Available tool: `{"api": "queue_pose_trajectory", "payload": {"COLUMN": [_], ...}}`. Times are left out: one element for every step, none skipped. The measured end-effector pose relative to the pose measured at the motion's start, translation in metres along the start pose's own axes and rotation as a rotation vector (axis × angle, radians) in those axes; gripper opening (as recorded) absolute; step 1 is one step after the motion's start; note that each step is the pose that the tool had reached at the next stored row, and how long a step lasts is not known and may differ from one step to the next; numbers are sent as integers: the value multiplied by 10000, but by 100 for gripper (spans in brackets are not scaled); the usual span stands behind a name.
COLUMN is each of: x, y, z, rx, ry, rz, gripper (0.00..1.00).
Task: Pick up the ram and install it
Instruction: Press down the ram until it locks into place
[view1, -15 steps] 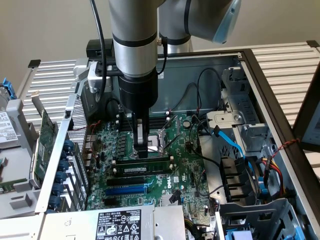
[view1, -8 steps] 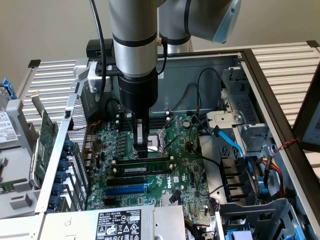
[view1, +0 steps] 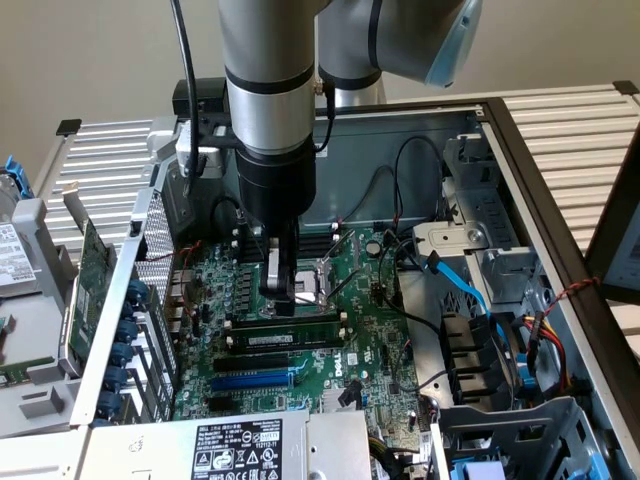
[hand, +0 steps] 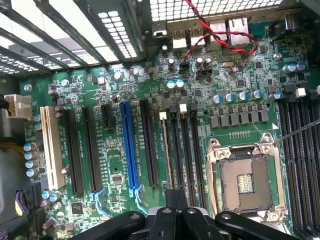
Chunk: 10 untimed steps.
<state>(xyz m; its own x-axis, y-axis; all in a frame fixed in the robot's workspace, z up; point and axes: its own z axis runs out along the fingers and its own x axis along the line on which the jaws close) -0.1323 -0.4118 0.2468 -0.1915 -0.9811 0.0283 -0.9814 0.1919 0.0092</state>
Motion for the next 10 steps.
{"api": "queue_pose_trajectory", "payload": {"x": [0, 0, 0, 0, 0, 0, 0, 0, 0, 0], "y": [0, 0, 0, 0, 0, 0, 0, 0, 0, 0], "z": [0, 0, 0, 0, 0, 0, 0, 0, 0, 0], "rx": [-4, -8, -13, -17, -21, -26, -30, -35, -40, -44], "ry": [-2, -4, -5, -6, -8, -10, -11, -12, -14, -15], "rz": [150, 301, 451, 609, 764, 920, 1075, 1232, 1403, 1554], "gripper": [11, 11, 11, 11, 11, 11, 11, 11, 11, 11]}}
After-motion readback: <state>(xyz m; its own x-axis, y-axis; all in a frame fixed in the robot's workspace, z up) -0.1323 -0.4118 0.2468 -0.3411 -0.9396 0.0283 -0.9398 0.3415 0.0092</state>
